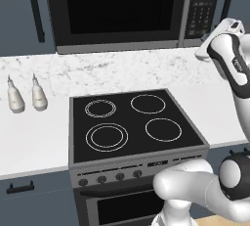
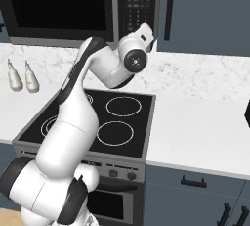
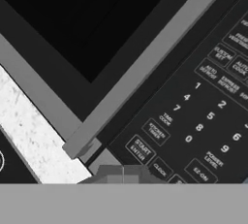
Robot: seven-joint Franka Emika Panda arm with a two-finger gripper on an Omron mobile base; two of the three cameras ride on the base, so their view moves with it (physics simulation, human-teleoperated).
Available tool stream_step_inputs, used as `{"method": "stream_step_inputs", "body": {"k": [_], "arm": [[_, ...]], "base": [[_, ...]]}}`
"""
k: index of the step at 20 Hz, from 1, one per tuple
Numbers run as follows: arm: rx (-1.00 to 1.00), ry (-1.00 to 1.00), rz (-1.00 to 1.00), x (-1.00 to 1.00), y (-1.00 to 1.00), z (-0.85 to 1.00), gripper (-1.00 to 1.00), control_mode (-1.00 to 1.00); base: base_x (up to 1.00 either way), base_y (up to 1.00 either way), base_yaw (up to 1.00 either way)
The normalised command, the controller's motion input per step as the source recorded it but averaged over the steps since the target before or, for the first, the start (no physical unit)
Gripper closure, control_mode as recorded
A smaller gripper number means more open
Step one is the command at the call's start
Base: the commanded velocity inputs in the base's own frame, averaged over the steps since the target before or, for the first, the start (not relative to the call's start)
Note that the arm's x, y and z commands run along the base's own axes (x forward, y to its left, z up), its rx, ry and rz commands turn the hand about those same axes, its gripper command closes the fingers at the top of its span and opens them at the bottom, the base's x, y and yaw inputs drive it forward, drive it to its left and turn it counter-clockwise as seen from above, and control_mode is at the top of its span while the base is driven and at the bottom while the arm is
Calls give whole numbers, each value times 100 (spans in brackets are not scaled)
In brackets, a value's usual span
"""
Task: Open the microwave, place the bowl with waffle inside the microwave, then close the microwave door and turn it on.
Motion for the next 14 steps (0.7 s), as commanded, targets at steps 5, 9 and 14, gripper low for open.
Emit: {"method": "stream_step_inputs", "body": {"k": [5, 9, 14], "arm": [[-7, -2, -4, 10, 0, 0, 100, -100], [-10, -2, -7, 21, 0, 0, 100, -100], [-8, -2, -6, 18, 0, 0, 100, -100]], "base": [[0, 0, 0], [0, 0, 0], [0, 0, 0]]}}
